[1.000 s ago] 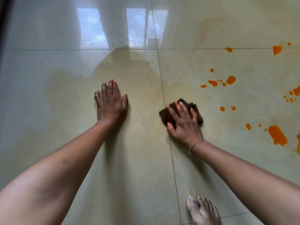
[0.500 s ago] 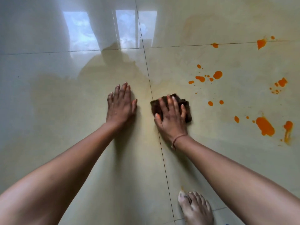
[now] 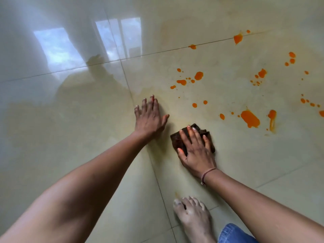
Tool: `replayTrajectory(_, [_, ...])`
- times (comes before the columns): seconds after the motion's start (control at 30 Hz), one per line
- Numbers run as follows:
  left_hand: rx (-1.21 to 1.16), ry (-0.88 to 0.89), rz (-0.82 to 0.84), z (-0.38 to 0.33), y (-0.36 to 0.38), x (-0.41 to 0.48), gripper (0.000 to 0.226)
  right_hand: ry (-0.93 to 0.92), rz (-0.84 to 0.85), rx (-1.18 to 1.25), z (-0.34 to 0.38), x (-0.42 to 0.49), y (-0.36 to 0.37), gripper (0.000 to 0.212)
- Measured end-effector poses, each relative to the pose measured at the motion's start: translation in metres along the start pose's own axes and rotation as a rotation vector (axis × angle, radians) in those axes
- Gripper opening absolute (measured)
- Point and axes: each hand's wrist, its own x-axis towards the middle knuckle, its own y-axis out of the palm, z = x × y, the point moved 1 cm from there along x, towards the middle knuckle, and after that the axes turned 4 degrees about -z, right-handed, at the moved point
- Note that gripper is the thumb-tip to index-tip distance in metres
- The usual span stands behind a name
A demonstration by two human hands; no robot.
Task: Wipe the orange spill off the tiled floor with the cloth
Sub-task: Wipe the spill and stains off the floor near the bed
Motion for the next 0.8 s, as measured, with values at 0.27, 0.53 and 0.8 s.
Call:
replayTrajectory(0.27, [0.072,0.009,0.007,-0.025,-0.014,0.038,0.083,0.068,0.066,0.034,-0.011,0.017,-0.015,0.072])
replayTrajectory(0.53, [0.087,-0.03,0.261,-0.008,-0.013,0.051,0.122,-0.12,0.234,-0.056,-0.049,0.076,-0.041,0.066])
replayTrajectory(0.8, [0.143,-0.065,0.371,-0.015,-0.026,0.058,0.13,-0.268,0.381,-0.163,-0.086,0.064,-0.053,0.077])
